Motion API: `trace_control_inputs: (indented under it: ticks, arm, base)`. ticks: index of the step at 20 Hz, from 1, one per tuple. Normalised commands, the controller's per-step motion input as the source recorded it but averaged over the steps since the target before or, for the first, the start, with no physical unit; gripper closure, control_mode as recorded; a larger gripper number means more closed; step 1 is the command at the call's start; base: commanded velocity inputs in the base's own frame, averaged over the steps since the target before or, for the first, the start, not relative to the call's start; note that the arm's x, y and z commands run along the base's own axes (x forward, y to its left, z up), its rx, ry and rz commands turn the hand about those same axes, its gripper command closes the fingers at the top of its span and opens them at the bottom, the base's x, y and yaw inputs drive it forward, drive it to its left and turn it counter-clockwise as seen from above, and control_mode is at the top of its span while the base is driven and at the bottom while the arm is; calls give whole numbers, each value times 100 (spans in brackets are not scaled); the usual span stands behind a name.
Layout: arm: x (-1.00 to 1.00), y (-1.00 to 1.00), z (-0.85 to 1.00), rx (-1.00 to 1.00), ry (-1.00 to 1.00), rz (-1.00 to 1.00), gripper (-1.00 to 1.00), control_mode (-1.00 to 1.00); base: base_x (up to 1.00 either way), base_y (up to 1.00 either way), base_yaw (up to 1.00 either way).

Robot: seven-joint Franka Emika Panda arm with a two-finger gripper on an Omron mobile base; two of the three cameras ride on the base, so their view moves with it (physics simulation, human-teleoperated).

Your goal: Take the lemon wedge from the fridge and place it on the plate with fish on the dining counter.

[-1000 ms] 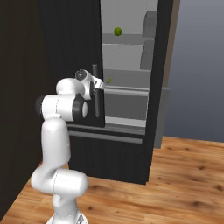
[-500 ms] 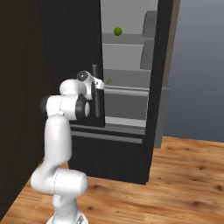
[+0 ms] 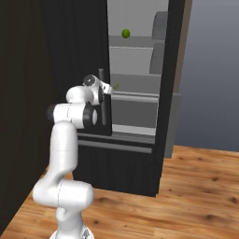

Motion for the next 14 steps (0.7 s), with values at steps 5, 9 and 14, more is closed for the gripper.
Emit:
trace_control_inputs:
  ticks: [5,9,14]
  arm:
    - [28,0,-1,0,0,0,-100,-100]
    - [20,0,-4,0,0,0,-100,-100]
    - [13,0,-3,0,0,0,100,-100]
  base:
    - [0,0,0]
    - [0,0,0]
    - [0,0,0]
